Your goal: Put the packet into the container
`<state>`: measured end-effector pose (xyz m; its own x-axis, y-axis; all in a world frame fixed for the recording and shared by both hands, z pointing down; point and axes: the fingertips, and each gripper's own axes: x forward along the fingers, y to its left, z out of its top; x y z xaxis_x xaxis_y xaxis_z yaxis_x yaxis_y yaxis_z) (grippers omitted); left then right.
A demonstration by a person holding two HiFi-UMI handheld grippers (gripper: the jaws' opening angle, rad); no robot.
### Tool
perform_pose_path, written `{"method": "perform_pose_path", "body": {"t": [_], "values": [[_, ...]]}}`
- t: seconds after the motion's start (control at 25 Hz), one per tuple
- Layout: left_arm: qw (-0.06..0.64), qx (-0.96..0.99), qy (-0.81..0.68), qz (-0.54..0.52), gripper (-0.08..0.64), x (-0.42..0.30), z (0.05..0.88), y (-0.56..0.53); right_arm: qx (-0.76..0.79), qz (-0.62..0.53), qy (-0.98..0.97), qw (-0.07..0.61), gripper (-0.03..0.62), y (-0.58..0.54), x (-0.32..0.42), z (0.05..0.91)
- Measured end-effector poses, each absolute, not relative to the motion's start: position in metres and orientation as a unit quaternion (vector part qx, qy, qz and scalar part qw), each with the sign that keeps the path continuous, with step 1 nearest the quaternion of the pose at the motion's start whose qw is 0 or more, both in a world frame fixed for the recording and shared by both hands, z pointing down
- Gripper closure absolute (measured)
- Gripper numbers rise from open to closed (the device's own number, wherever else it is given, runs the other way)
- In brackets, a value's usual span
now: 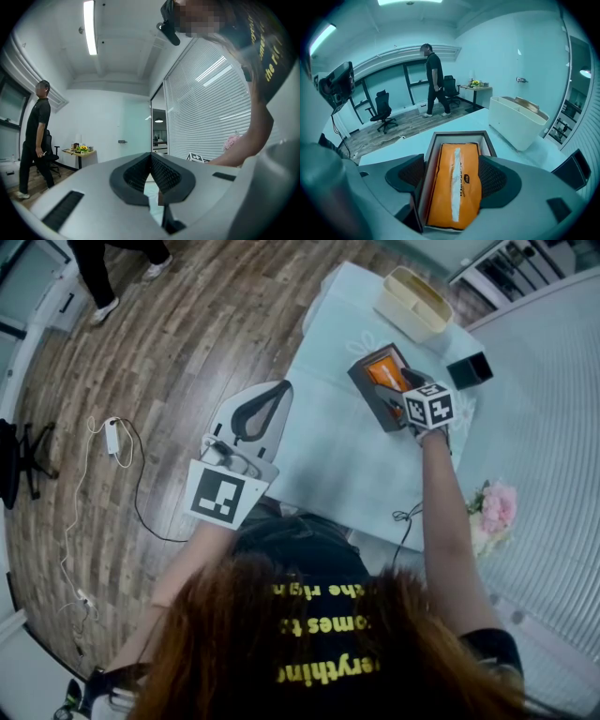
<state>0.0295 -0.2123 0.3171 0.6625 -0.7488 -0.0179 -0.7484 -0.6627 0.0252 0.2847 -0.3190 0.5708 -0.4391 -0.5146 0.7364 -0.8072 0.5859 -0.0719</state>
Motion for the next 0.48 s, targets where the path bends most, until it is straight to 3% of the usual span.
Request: {"method": "perform_pose_path", "body": {"t": [0.12,0.28,0.48], "values": [[0.007,0.912,-0.41,-0.015,0.561,0.0284,0.3169,-0.2113,0.407,0.214,-0.819,0.343,0.255,-0.3172,0.2844,0.569],[0.008,0.912,-0.411,-0.013,0.561,0.0267,0.3182,-0.2101,0.41,0.217,-0.82,0.336,0.374,-0.3147,0.2833,0.5676],[0.006,0.911,-0.411,-0.013,0.561,0.0276,0.3186,-0.21,0.414,0.221,-0.816,0.337,0.44,-0.3139,0.2855,0.5701]]}}
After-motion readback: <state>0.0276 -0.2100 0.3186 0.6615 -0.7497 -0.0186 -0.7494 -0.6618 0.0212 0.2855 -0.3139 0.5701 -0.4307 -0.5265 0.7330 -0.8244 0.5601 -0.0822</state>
